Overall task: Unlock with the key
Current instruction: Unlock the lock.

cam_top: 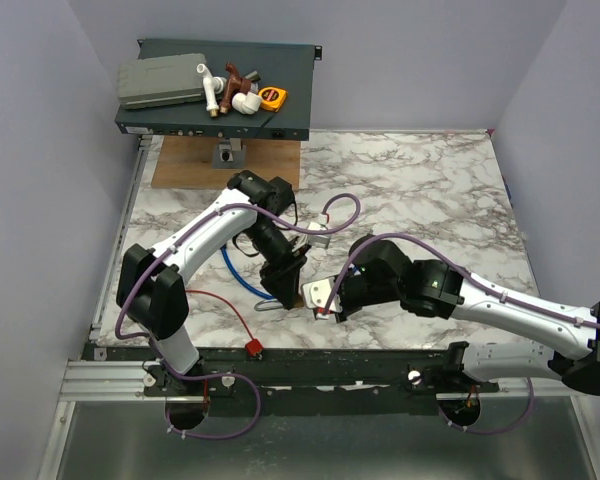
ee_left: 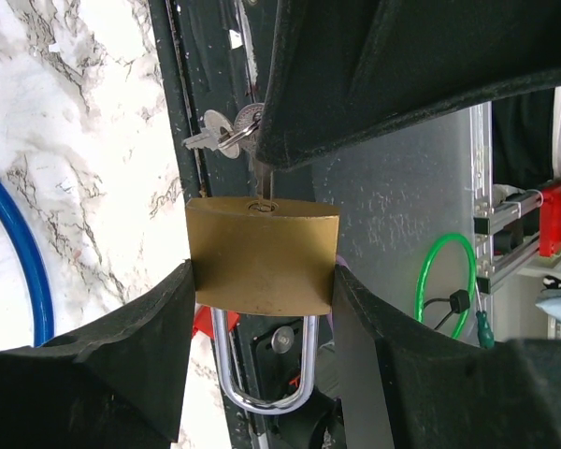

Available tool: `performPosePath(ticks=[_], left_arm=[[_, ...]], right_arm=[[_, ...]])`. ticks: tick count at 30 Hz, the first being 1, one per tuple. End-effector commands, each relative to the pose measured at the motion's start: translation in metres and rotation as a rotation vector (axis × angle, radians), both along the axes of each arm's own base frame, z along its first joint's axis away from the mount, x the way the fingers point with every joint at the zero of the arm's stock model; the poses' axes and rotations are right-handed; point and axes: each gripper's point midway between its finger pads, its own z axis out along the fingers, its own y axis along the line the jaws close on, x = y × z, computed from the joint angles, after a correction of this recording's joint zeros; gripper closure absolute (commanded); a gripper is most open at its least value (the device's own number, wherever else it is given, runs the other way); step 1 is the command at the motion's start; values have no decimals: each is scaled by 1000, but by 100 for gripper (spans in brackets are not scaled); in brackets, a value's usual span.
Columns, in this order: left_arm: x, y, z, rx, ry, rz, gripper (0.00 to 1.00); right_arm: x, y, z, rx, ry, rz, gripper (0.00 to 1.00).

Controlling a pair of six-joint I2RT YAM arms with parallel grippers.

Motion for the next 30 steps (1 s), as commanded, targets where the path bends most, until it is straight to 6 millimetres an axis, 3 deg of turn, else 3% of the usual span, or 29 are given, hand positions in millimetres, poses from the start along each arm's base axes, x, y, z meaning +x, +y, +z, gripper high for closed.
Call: performPosePath(ticks=[1, 8, 17, 22, 30], left_arm=[[-13, -13, 47, -172, 34, 19, 100], [-13, -13, 45, -173, 39, 18, 100], [-5, -22, 65, -252, 75, 58, 100], [-5, -24, 65, -258, 102, 65, 100], [-3, -25, 66, -269, 99, 66, 100]], right_arm=[[-8, 1, -15, -19, 32, 14, 99], [-7, 7, -6, 17, 20, 18, 99], [-3, 11, -2, 58, -4, 10, 99], [2, 14, 7, 98, -36, -2, 99], [-2, 16, -1, 68, -15, 24, 99]])
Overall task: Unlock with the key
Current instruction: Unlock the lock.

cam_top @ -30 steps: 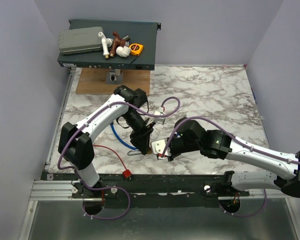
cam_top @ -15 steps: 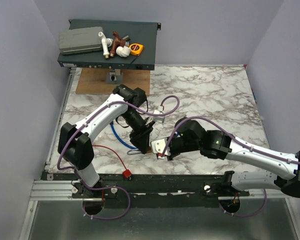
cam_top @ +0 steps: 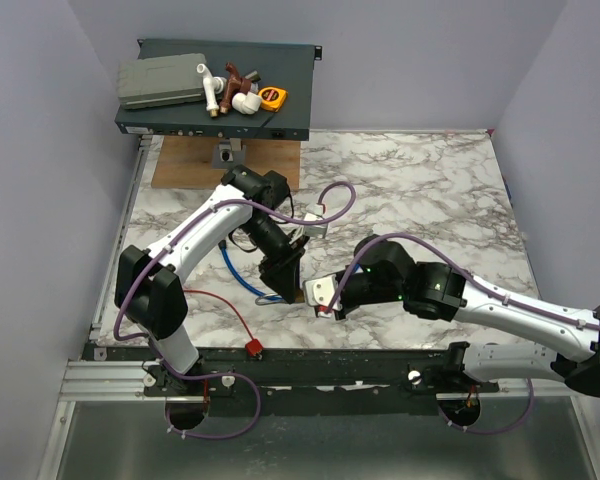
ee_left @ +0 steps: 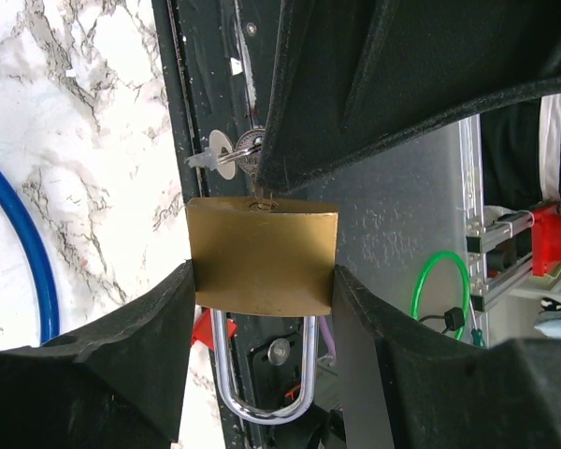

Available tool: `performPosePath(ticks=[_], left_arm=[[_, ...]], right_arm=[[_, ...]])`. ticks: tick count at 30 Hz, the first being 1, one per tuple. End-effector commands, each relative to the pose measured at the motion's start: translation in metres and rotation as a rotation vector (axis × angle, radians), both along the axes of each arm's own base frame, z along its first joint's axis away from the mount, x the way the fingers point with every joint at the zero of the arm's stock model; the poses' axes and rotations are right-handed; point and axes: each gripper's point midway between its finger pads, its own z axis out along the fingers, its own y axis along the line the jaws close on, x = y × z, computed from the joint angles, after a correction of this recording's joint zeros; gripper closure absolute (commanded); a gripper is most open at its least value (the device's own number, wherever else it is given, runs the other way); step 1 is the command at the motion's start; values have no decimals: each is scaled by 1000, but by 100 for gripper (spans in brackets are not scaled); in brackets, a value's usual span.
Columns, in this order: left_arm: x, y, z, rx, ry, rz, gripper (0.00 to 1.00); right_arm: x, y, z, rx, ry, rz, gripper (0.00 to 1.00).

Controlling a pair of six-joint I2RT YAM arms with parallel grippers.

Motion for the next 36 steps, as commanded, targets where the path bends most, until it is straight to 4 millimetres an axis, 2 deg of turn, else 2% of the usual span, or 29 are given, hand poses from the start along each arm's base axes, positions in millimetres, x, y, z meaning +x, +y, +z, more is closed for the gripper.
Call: performPosePath(ticks=[1, 5, 10, 11, 12, 13, 15, 19, 21, 27, 30, 36], left_arm=[[-9, -22, 50, -222, 85, 25, 100], [-6, -24, 52, -230, 83, 31, 100], [-1, -29, 56, -248, 98, 36, 100], [-1, -29, 56, -248, 100, 37, 100], [-2, -28, 54, -247, 102, 37, 100], [-2, -27, 53, -248, 104, 38, 100], [-2, -26, 51, -247, 107, 41, 100], [0, -24, 50, -244, 107, 49, 100], [1, -24, 49, -241, 104, 50, 100], [-1, -23, 48, -239, 104, 50, 100], [-1, -22, 49, -240, 97, 48, 100], [-3, -21, 52, -244, 88, 48, 100]], right_arm=[[-9, 9, -12, -7, 28, 46, 99], [-11, 11, -7, 6, 28, 58, 99], [-7, 17, 10, 63, 3, 48, 99], [-5, 17, 16, 74, -6, 42, 95], [-4, 17, 21, 91, -16, 37, 84], [-3, 16, 29, 115, -30, 32, 77], [-3, 14, 38, 143, -45, 29, 69], [-8, 11, 45, 147, -39, 39, 51], [-10, 10, 50, 150, -34, 53, 45], [-9, 11, 60, 156, -63, 60, 47], [-8, 10, 53, 114, -64, 68, 55], [-9, 8, 25, -1, -38, 90, 59]])
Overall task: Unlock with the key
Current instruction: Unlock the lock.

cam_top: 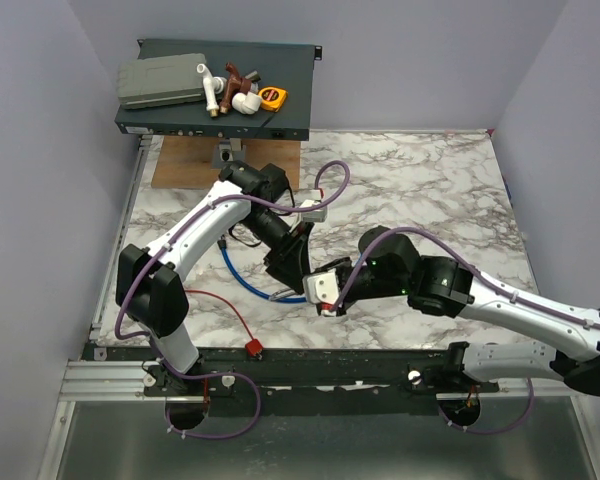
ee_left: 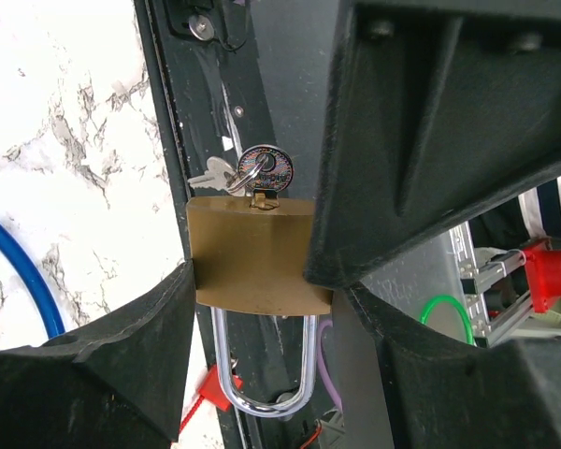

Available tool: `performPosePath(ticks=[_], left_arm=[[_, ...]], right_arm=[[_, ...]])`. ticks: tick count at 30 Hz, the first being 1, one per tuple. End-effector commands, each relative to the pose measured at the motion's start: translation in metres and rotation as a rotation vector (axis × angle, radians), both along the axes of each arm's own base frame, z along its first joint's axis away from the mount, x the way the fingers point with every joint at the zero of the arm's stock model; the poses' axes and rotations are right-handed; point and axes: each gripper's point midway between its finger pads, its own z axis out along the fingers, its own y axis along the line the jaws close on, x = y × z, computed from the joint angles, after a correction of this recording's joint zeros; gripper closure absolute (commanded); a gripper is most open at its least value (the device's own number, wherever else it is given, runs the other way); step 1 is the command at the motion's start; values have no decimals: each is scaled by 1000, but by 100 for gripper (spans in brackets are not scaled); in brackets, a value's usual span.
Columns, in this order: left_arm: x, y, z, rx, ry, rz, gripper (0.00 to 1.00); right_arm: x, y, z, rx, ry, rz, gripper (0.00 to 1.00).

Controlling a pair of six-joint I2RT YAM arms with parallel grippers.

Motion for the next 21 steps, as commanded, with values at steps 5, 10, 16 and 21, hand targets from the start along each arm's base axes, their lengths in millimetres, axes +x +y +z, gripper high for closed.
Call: performPosePath(ticks=[5, 10, 16, 21], left_arm=[[-14, 1, 28, -81, 38, 9, 100], [-16, 1, 35, -98, 29, 9, 100], [-9, 6, 30, -45, -35, 11, 50], [12, 26, 22, 67, -224, 64, 36]], right_arm=[[0, -5, -29, -130, -5, 19, 60], [5, 1, -24, -111, -19, 9, 99], [6, 6, -13, -54, -5, -12, 99], [14, 1, -20, -65, 9, -83, 99]])
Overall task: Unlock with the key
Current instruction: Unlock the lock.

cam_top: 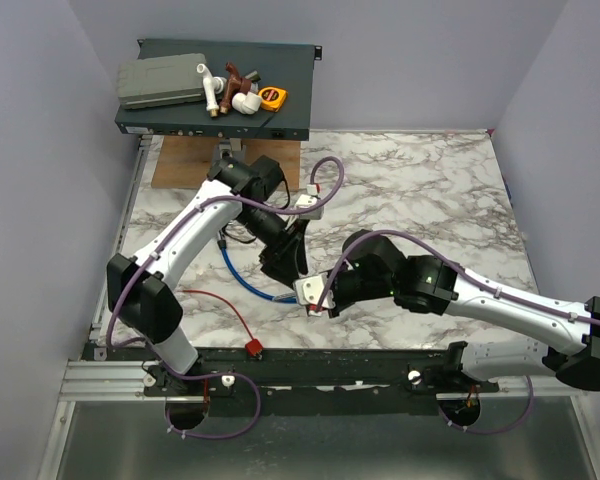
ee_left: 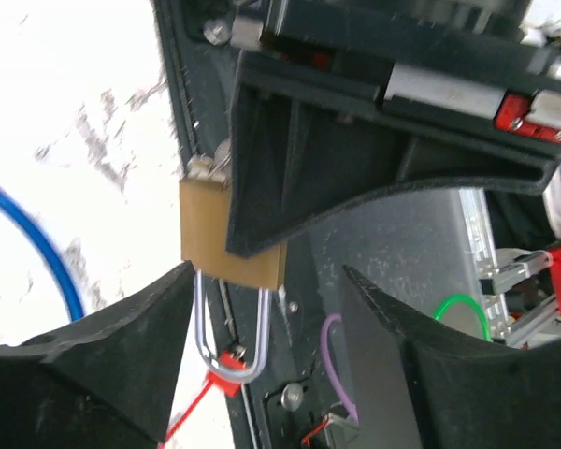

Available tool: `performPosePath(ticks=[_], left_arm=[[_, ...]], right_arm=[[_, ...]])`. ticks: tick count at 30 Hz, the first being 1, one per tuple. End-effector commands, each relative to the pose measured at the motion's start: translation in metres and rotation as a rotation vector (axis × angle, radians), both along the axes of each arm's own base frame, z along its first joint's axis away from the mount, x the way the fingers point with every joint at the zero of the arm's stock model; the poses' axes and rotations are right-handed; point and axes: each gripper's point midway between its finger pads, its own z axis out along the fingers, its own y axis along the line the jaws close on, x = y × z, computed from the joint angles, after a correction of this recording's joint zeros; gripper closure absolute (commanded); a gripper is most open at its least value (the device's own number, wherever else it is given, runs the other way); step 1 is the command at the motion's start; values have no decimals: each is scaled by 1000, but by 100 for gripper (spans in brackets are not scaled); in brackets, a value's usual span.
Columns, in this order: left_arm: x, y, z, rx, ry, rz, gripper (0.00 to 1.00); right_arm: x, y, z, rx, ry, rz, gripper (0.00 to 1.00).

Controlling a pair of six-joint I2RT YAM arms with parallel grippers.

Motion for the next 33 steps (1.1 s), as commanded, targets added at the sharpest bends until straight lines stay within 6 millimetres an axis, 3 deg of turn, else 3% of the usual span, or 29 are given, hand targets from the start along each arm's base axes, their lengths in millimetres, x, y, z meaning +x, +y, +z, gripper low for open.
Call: performPosePath(ticks=[1, 4, 5, 8, 12, 16, 22, 23, 24, 28, 33], left_arm=[[14, 27, 5, 91, -218, 64, 33], [16, 38, 8, 67, -388, 80, 2], [19, 40, 8, 58, -446, 104, 2], [33, 38, 12, 32, -582, 200, 1], [45, 34, 5, 41, -626, 291, 1], [41, 28, 5, -28, -756, 253, 2], [40, 23, -5, -17, -758, 213, 2], [39, 21, -3, -29, -749, 214, 2], [36, 19, -2, -45, -739, 208, 5], [26, 16, -2, -68, -703, 185, 22], [17, 18, -10, -66, -679, 178, 27]], right_arm=[[9, 4, 20, 86, -23, -73, 99], [14, 5, 26, 123, -22, -115, 99], [16, 6, 29, 137, -22, -132, 99], [21, 10, 38, 170, -19, -162, 99], [22, 19, 51, 232, 24, -168, 99], [20, 26, 62, 266, 54, -160, 99], [18, 28, 73, 299, 71, -154, 99], [30, 23, 74, 303, 69, -190, 99], [18, 28, 74, 304, 75, -153, 99], [20, 30, 76, 314, 67, -163, 99], [25, 34, 79, 357, 73, -191, 99]])
